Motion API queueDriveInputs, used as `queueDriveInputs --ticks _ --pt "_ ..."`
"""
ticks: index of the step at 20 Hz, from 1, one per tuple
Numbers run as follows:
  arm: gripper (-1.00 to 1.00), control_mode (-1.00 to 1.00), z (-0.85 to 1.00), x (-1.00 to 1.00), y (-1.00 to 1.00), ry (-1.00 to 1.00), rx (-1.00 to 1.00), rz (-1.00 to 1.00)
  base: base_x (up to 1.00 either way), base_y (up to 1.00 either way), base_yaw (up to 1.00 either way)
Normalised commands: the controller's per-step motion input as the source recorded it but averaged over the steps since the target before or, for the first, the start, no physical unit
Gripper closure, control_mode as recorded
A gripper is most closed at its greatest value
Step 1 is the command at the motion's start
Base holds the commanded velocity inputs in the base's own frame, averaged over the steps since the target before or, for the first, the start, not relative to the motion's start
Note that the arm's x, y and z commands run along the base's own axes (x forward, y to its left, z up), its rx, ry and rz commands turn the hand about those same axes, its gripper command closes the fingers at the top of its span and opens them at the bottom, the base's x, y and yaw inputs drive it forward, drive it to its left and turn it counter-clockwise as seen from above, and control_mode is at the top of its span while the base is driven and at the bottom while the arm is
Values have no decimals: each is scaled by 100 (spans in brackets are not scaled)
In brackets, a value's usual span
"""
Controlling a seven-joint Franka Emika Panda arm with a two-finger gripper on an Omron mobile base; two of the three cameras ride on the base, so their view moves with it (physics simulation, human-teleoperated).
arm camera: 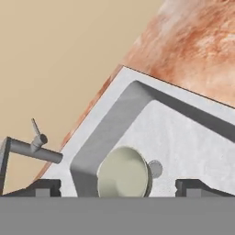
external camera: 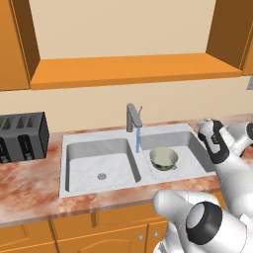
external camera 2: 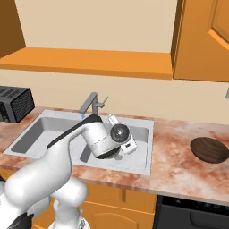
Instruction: Rinse each bowl for a few seconds and place them down in the sink or on the counter.
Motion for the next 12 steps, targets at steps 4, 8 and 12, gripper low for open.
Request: queueDriveInputs --ticks 4,8,12 --pt "-100 -100 45 -23 -36 20 4 -17 0 0 0" --pt "-100 -100 25 -29 -49 19 5 -16 0 0 0" --pt "-100 -100 12 -41 -52 4 3 -11 0 0 0"
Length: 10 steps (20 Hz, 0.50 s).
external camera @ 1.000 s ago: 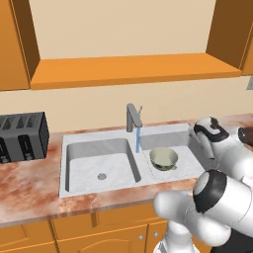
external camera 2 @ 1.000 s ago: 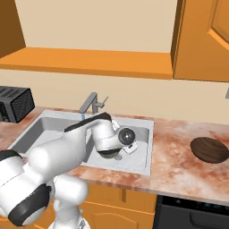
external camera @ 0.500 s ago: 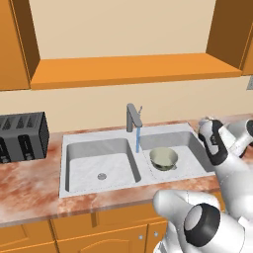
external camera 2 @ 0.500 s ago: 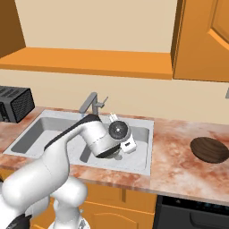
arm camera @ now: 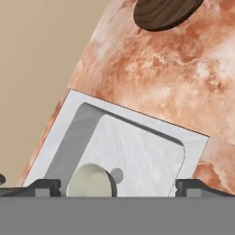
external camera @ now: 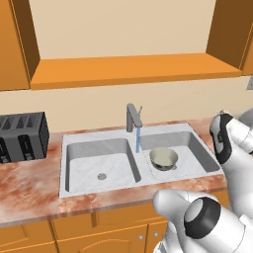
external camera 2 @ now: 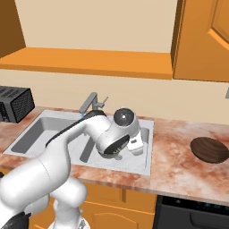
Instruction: Rinse each bowl for a few seconds and place them down in the sink or on the counter.
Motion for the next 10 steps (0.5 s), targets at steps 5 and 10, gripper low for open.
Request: queueDriveInputs --ticks 5,10 --pt "-100 -100 0 -59 -42 -6 2 -7 0 0 0" --pt "-100 -100 1 -49 -31 -8 0 -7 0 0 0"
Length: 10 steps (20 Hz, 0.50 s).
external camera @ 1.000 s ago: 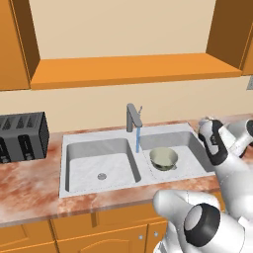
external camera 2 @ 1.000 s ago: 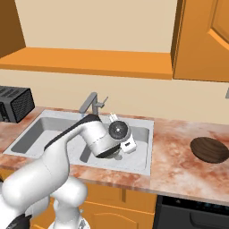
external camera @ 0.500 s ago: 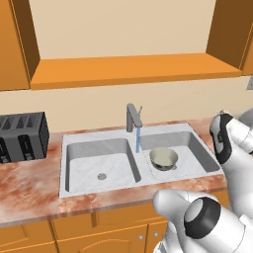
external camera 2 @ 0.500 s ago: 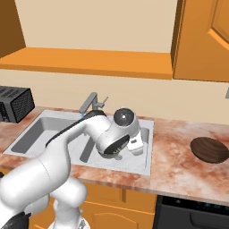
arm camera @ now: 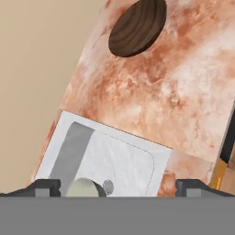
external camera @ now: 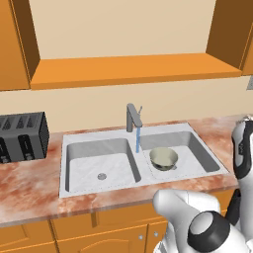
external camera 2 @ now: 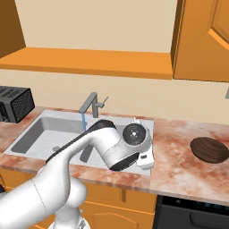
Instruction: Rinse each bowl for a few seconds and place them down in the sink or on the counter.
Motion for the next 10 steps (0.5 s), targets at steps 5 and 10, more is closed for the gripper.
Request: queueDriveInputs --ticks 5,10 --pt "-100 -100 1 -15 -36 -2 1 -4 0 0 0" --pt "-100 -100 8 -1 -46 2 6 -6 0 0 0"
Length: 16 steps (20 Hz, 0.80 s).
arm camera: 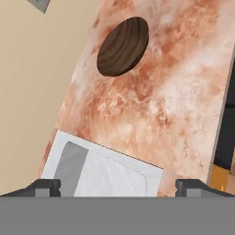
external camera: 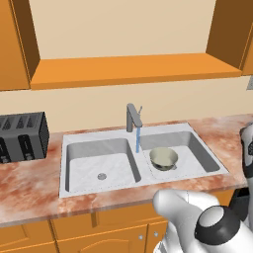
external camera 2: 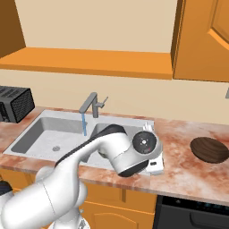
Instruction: Rinse each bowl for a few seconds and place them down in the sink or on the counter.
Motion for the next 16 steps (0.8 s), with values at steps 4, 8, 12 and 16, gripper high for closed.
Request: queueDriveInputs --ticks 4,8,12,16 --pt "-100 -100 10 0 -47 5 8 -7 0 0 0" --pt "-100 -100 8 -8 -33 2 6 -11 0 0 0" --pt "-100 -100 0 -5 -4 -1 0 -15 0 0 0" --pt "-100 -100 -1 0 0 -7 2 -16 0 0 0"
